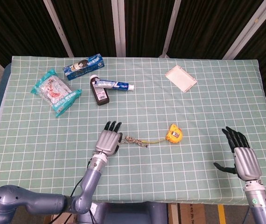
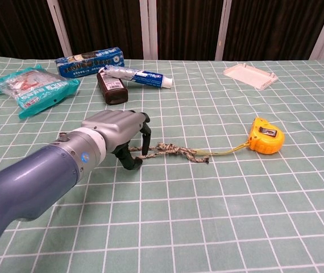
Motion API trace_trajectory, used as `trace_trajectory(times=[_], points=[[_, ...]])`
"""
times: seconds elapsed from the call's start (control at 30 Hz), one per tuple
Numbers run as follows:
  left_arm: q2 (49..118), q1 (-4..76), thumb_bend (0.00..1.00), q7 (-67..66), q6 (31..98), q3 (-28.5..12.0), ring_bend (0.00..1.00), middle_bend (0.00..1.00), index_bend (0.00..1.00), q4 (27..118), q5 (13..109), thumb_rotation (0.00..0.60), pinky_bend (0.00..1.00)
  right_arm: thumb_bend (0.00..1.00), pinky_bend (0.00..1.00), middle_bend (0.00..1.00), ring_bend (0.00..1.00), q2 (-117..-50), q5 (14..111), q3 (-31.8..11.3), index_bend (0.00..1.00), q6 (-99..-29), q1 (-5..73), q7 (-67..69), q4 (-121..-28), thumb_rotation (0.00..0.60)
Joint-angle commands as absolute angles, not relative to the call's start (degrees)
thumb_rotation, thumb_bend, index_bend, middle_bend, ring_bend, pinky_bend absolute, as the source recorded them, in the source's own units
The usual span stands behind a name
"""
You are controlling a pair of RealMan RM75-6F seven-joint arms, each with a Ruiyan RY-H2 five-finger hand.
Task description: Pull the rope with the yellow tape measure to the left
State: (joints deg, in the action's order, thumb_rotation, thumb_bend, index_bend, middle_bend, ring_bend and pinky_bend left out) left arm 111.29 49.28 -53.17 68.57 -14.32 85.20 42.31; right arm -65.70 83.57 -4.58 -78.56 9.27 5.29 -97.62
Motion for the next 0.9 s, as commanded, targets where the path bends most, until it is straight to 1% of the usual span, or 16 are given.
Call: trace_trajectory(times=[0.03, 0.57, 0.73, 0.9], points=[[111.4, 49.3, 0.51, -53.1, 68.7, -14.2, 0.00, 0.05, 0.52, 85.0, 42.2, 0.600, 0.04, 0.11, 0.00, 0.00, 0.00, -65.7, 83.6, -4.6, 0.00, -78.6, 9.3, 5.3, -97.6, 0.600], [110.3, 48.8, 0.52, -52.0, 69.1, -13.3, 0.00, 0.06, 0.57, 85.8, 43.3, 0.600, 0.04, 0.11, 0.00, 0.00, 0.00, -65.8, 83.7, -4.5, 0.00, -78.5, 9.4, 5.2, -97.7, 0.600], [108.9, 48.5, 0.52, -51.2, 69.9, -13.6, 0.00, 0.07, 0.58, 87.5, 44.5, 0.600, 0.04, 0.11, 0.00, 0.00, 0.00, -65.8, 83.7, -4.4, 0.00, -78.3, 9.5, 5.2, -97.8, 0.600], [105.9, 48.1, 0.52, -51.0, 71.0, -14.2, 0.00, 0.07, 0.58, 90.8, 45.9, 0.600, 0.04, 0.11, 0.00, 0.00, 0.00, -65.8, 83.6, -4.4, 0.00, -78.2, 9.5, 5.2, -97.8, 0.600]])
